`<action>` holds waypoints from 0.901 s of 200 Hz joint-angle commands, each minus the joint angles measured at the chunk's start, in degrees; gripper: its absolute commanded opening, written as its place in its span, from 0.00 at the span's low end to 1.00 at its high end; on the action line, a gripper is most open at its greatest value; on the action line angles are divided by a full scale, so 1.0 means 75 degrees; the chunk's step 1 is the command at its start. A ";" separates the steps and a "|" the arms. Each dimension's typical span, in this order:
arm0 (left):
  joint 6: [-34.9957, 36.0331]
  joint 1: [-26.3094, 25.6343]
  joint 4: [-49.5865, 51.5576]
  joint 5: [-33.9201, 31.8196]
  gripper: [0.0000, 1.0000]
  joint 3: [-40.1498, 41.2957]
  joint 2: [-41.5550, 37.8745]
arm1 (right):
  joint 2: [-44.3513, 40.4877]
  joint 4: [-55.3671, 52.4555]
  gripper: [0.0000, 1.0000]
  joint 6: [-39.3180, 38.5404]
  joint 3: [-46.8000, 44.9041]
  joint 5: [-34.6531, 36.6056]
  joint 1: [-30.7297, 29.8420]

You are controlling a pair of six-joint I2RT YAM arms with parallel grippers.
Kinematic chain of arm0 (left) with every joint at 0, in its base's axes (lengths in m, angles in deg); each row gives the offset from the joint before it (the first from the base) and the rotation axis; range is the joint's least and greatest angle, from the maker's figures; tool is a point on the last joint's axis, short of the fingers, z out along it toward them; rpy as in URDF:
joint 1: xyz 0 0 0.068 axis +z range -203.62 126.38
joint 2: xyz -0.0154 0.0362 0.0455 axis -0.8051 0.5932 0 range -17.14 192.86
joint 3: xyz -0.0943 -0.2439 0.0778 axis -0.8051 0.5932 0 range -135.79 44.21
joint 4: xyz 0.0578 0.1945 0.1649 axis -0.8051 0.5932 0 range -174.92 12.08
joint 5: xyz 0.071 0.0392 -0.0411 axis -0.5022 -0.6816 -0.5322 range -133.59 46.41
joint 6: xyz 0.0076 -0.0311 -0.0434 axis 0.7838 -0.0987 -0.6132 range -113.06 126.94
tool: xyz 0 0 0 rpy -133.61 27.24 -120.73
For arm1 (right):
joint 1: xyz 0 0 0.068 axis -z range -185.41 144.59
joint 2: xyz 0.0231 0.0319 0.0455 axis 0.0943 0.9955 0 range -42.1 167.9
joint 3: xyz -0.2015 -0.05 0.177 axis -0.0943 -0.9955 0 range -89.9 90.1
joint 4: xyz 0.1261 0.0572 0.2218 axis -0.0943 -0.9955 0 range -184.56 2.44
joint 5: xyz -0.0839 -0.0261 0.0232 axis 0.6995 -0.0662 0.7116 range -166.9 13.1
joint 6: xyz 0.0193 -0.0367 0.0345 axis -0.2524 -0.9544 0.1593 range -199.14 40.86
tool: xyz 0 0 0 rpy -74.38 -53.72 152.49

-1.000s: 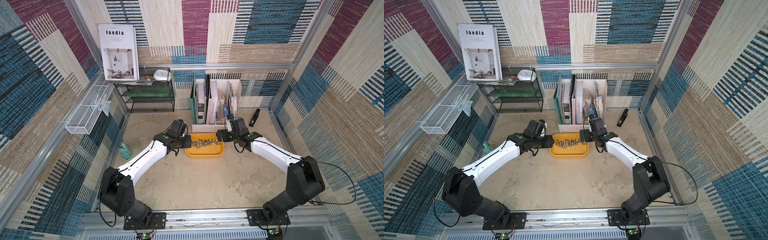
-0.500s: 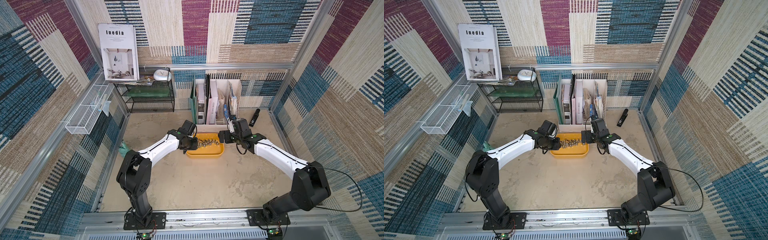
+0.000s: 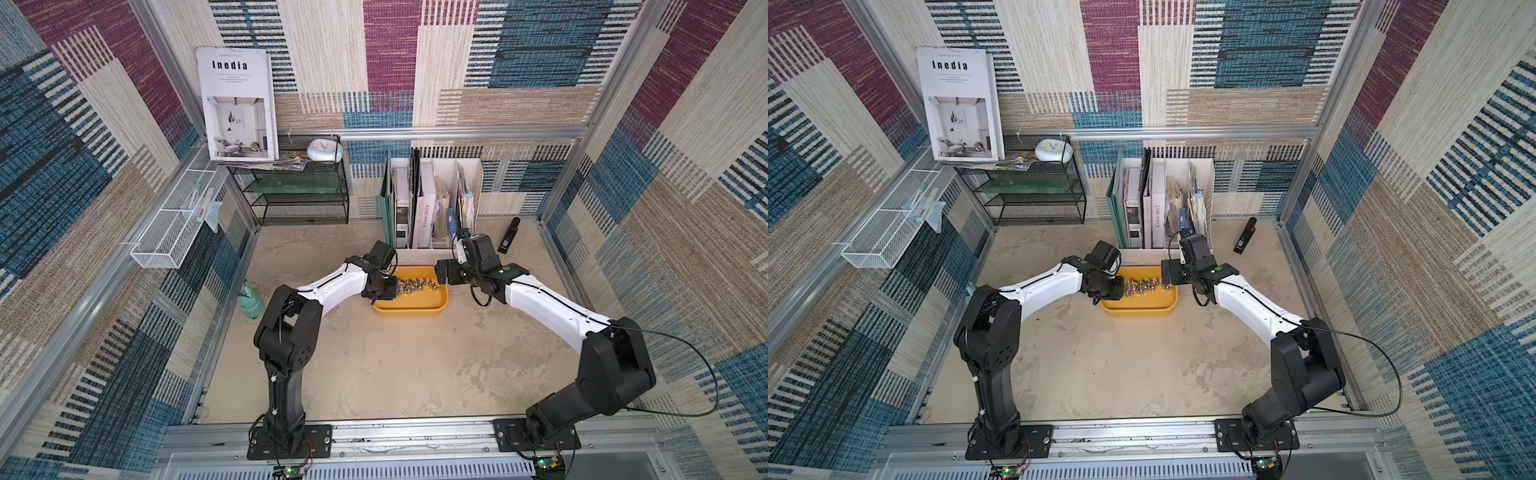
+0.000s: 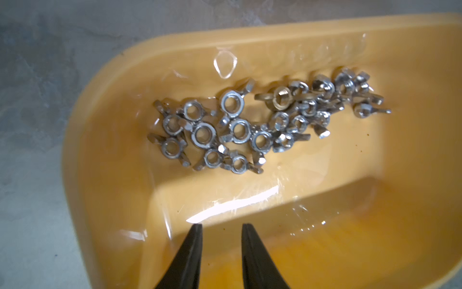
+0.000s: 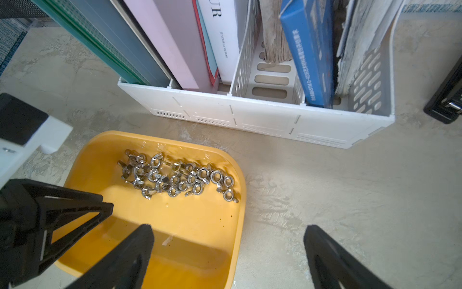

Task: Take out the wing nut from the storage box
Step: Pick up the wing nut from the storage box.

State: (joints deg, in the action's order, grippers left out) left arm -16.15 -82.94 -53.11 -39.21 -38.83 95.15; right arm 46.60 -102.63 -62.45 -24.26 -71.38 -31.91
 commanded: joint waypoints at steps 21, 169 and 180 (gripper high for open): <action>0.0493 0.0189 0.0214 -0.0116 0.33 -0.0330 0.0268 | 0.0068 -0.0132 0.99 -0.0059 0.0124 0.0180 -0.0005; -0.1171 0.0219 0.1421 -0.0726 0.27 -0.1587 0.1233 | 0.0254 -0.0088 0.99 -0.0180 0.0221 0.0272 -0.0005; -0.1195 0.0224 0.1540 -0.0759 0.28 -0.1723 0.1335 | 0.0272 -0.0091 0.99 -0.0180 0.0232 0.0284 -0.0007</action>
State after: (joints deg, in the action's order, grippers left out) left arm -23.97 -81.39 -44.52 -43.27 -50.28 103.94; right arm 48.33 -103.48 -63.52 -23.01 -69.85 -31.91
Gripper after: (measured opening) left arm 0.277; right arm 0.990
